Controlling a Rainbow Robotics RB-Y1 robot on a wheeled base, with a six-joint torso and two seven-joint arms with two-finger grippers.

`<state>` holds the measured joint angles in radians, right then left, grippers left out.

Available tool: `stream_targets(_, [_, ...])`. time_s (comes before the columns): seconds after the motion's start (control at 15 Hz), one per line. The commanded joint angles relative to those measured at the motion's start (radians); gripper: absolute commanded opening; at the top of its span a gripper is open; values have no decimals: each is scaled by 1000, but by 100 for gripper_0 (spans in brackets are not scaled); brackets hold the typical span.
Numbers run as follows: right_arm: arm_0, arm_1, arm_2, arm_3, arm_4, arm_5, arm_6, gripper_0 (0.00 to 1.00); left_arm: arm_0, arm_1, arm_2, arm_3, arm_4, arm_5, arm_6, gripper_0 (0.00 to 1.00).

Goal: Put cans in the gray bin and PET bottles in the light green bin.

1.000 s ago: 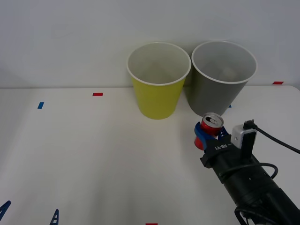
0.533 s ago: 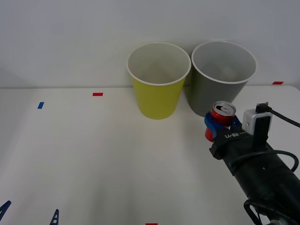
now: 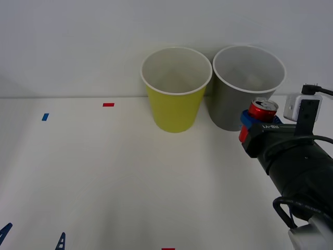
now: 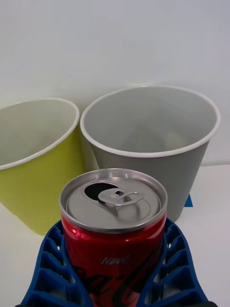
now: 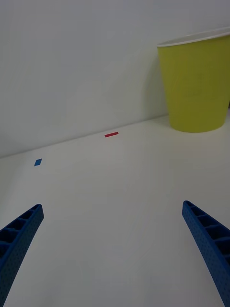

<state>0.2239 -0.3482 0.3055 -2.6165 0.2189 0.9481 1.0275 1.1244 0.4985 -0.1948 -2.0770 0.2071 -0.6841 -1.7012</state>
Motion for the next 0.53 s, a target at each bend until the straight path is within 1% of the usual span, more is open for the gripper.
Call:
stream_targets(0.07, [-113, 23, -71, -2, -89, 152, -9, 3, 0, 0, 0, 0, 0, 0, 0, 100])
stream_targets(0.13, [-159, 41, -117, -2, -154, 221, 0, 3, 0, 0, 0, 0, 0, 0, 0, 100])
stream_targets(0.27, [-213, 58, -186, -2, -243, 293, 2, 3, 0, 0, 0, 0, 0, 0, 0, 100])
stream_targets(0.33, [-248, 74, -232, -2, -302, 333, 9, 3, 0, 0, 0, 0, 0, 0, 0, 100])
stream_targets(0.47, [-327, 100, -286, -2, -357, 425, 23, 3, 0, 0, 0, 0, 0, 0, 0, 100])
stream_targets(0.53, [-383, 107, -324, -2, -389, 505, 32, 3, 0, 0, 0, 0, 0, 0, 0, 100])
